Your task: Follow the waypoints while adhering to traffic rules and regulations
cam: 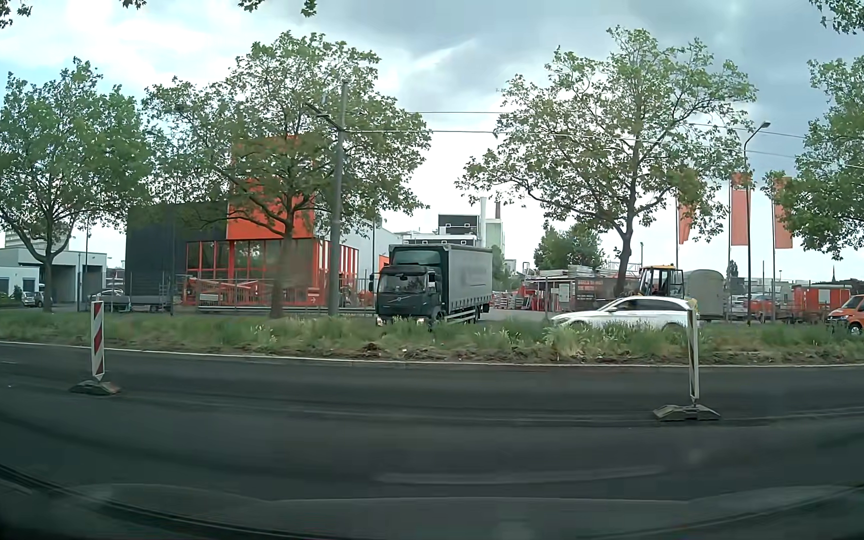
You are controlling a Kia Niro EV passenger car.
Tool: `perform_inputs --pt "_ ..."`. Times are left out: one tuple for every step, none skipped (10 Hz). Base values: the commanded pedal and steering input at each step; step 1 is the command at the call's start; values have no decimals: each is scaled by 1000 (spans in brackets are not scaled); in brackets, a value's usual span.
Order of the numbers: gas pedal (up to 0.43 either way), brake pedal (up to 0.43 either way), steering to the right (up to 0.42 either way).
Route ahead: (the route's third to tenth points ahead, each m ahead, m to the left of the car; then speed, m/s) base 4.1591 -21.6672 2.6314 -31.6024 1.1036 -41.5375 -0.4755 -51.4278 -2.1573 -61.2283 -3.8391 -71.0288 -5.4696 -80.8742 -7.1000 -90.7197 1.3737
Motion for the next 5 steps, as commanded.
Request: perform_inputs --pt "0 37 22" --pt "0 37 61" --pt "0 37 113" --pt "0 37 159" --pt "0 37 191"
